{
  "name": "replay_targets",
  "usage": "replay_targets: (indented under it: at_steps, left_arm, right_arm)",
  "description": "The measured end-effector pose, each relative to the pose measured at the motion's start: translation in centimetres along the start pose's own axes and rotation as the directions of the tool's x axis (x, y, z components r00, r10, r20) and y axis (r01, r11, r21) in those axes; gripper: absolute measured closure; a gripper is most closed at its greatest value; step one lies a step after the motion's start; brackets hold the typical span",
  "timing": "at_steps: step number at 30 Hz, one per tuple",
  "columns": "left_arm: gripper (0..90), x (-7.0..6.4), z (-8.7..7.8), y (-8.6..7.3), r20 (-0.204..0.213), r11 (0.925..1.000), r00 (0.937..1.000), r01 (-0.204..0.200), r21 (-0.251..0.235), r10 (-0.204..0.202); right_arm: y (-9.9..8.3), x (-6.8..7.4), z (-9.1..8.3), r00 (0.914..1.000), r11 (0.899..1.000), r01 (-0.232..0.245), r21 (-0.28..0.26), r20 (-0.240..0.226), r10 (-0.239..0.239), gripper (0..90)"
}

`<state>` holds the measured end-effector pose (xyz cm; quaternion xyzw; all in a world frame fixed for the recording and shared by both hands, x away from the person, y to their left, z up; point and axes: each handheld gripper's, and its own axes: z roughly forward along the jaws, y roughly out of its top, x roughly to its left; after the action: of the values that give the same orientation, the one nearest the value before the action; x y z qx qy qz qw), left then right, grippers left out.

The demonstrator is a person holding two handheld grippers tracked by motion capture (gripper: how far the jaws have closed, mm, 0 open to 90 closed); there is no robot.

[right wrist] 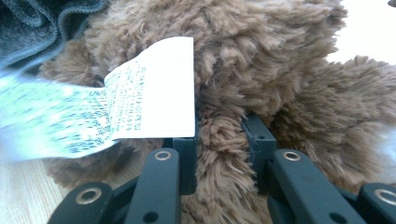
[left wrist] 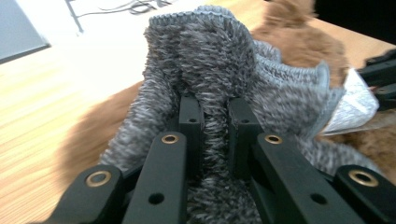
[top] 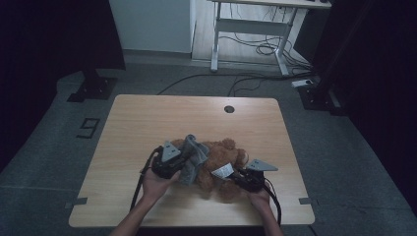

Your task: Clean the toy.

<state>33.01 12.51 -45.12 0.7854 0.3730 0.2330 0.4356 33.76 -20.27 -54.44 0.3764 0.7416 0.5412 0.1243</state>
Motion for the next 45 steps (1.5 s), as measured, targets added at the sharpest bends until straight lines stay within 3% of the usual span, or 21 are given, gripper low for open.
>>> replay_targets:
  at_steps: [2, 4, 9, 14, 18, 23, 27, 31, 33, 37, 40, 42, 45]
  left_arm:
    - [78.8, 1.2, -0.7, -0.4, -0.012, 0.9998, 0.9997, 0.020, 0.011, -0.019]
    - [78.6, 2.3, -0.9, -0.9, 0.004, 0.9979, 0.9985, 0.054, 0.035, -0.054]
    - [78.6, 4.2, -0.9, -2.3, -0.041, 0.9935, 0.9951, 0.093, 0.066, -0.091]
    - [78.6, 5.4, -1.0, -4.0, -0.035, 0.9845, 0.9878, 0.154, 0.084, -0.152]
    - [78.5, 5.6, -1.5, -3.7, -0.012, 0.9819, 0.9836, 0.181, 0.057, -0.180]
    - [78.5, 3.2, -1.8, -1.0, 0.039, 0.9922, 0.9915, 0.125, 0.000, -0.124]
    - [78.6, 0.8, -0.5, 1.1, 0.082, 0.9965, 0.9933, 0.082, -0.014, -0.081]
    - [78.5, -2.6, 2.1, 2.7, 0.137, 0.9994, 0.9900, 0.035, 0.003, -0.035]
    - [78.5, -4.3, 3.5, 3.2, 0.172, 0.9998, 0.9850, 0.015, 0.013, -0.017]
    - [78.5, -7.2, 6.2, 3.8, 0.190, 0.9989, 0.9814, -0.034, 0.033, 0.027]
    - [78.4, -8.2, 7.6, 3.6, 0.139, 0.9946, 0.9863, -0.095, 0.043, 0.088]
    - [78.4, -8.1, 7.7, 3.4, 0.135, 0.9954, 0.9876, -0.087, 0.042, 0.080]
    - [78.4, -7.3, 7.1, 3.4, 0.147, 0.9965, 0.9873, -0.066, 0.050, 0.058]
  right_arm:
    - [0.0, 0.0, 0.0, 1.0000, 1.000, -0.002, 0.001, -0.002, 0.002, 71.4]
    - [0.0, -0.1, 0.0, 1.0000, 1.000, -0.003, 0.002, -0.006, 0.003, 71.4]
    - [0.0, -0.1, 0.0, 0.9999, 1.000, -0.006, -0.003, -0.012, 0.006, 71.3]
    - [0.0, -0.2, 0.1, 0.9999, 1.000, -0.003, 0.001, -0.012, 0.003, 71.4]
    - [0.0, -0.4, 0.2, 0.9999, 1.000, -0.010, -0.001, -0.006, 0.010, 71.3]
    - [0.0, -0.4, 0.2, 0.9999, 1.000, -0.016, 0.001, 0.002, 0.016, 71.3]
    - [0.0, -0.4, 0.2, 0.9999, 1.000, -0.014, 0.002, 0.000, 0.014, 71.2]
    - [0.0, -0.4, 0.2, 0.9999, 1.000, -0.013, 0.001, 0.001, 0.013, 71.2]
    - [0.0, -0.4, 0.2, 0.9999, 1.000, -0.014, 0.001, 0.002, 0.014, 71.2]
    - [-0.1, -0.3, 0.2, 0.9999, 1.000, -0.016, 0.000, 0.003, 0.016, 71.2]
    - [-0.1, -0.4, 0.2, 0.9998, 1.000, -0.016, 0.011, 0.014, 0.016, 71.2]
    - [-0.2, -0.6, 0.2, 0.9994, 0.999, -0.033, 0.009, 0.011, 0.033, 71.2]
    - [-0.2, -0.5, 0.1, 0.9997, 1.000, -0.021, 0.007, 0.007, 0.021, 71.3]
